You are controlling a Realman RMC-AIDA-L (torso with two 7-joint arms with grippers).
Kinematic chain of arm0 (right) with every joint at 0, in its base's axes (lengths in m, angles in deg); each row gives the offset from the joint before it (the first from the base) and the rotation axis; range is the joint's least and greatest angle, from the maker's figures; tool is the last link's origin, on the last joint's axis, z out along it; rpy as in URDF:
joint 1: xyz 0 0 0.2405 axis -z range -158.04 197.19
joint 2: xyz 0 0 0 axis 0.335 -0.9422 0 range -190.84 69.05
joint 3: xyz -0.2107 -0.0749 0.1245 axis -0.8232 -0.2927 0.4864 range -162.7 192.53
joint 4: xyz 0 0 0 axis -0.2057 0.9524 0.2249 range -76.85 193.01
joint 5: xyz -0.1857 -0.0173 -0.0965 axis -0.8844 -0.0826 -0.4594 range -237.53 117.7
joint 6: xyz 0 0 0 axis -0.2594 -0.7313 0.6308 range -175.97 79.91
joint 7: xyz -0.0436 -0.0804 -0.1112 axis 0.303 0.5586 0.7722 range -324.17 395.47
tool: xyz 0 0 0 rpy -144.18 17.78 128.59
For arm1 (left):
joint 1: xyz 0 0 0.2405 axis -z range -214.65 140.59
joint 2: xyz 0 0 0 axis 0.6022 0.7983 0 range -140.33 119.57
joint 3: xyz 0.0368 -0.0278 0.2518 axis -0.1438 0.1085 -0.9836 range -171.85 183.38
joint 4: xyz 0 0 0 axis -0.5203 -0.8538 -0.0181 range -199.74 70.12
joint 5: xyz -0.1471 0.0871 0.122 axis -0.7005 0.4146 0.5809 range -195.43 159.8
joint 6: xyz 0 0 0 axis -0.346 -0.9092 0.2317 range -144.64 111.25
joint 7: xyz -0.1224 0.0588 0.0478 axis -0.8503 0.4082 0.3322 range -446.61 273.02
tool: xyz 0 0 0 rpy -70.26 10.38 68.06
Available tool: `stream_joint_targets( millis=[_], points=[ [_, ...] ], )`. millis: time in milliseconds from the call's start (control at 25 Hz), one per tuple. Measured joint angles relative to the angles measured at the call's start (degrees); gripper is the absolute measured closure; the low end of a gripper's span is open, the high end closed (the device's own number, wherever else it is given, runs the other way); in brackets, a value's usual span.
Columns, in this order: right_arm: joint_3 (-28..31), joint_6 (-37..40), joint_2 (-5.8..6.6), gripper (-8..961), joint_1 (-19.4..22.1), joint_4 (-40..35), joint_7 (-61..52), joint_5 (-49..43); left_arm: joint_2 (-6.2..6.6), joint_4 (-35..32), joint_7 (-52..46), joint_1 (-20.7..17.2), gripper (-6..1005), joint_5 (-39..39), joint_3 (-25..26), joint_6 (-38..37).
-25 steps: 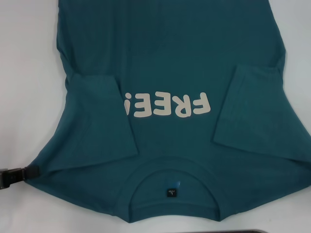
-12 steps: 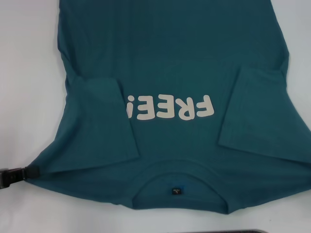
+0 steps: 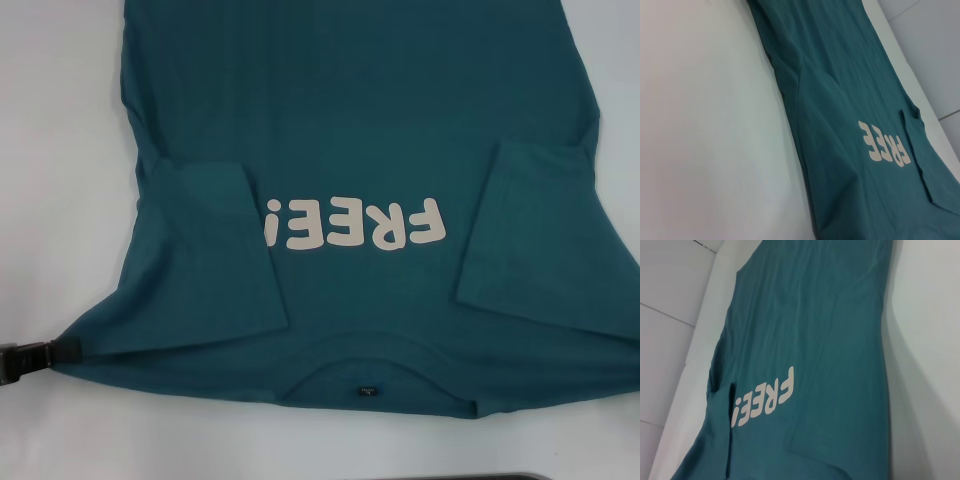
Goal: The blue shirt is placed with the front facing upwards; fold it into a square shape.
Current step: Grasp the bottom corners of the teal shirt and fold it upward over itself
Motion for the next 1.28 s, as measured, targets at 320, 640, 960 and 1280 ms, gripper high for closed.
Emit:
stream_joint_targets(
  millis=[320,640,960,1280],
  points=[
    [0.00,-0.40,0.14,895,0.03,0.02,0.29,0.77,0.00,0.00,-0.01,0.26,996,0.00,0.01,0.00],
    [0.00,-0.53,0.81,894,-0.14,0.43,0.35,4.02,-0.03,0.00,-0.01,1.58,996,-0.35,0.20,-0.20],
    [0.00,-0.38,1.93,892,-2.38,0.60,-0.26,5.94,-0.16,-0.06,-0.04,5.73,996,-0.49,2.80,-0.17],
    [-0.13,1.95,2.83,891,-8.77,0.47,-2.28,5.59,-0.21,-0.09,-0.63,14.69,995,-0.57,5.29,2.87]
  ],
)
